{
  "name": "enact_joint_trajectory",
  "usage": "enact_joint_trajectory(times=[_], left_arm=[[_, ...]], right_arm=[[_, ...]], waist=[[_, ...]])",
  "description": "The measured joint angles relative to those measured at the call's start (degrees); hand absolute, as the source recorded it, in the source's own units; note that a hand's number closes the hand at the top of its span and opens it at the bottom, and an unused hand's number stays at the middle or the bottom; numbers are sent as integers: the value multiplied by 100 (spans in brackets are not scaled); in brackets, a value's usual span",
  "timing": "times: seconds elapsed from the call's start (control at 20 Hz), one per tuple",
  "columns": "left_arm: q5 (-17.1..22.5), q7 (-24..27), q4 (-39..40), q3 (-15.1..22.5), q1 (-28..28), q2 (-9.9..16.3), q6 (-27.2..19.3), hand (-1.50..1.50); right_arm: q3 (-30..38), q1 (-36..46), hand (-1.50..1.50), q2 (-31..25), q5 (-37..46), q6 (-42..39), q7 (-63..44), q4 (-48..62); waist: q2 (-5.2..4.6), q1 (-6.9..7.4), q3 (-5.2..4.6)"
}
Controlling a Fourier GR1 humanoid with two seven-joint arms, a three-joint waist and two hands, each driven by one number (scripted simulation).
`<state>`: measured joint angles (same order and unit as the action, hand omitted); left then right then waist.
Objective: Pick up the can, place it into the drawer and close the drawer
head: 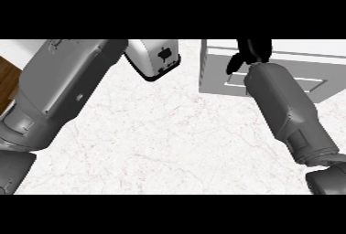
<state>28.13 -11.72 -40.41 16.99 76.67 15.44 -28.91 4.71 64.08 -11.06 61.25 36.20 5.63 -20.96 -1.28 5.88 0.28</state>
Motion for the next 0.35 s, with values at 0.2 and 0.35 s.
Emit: enact_joint_trajectory(times=[0.2,0.35], left_arm=[[4,-130,-308,-3,-202,170,29,-150],[12,-195,-583,9,-388,265,60,-150]], right_arm=[[205,94,-150,21,-242,-119,407,114],[346,116,-150,5,-380,-118,704,169]], waist=[[-23,-25,22],[-30,-4,24]])
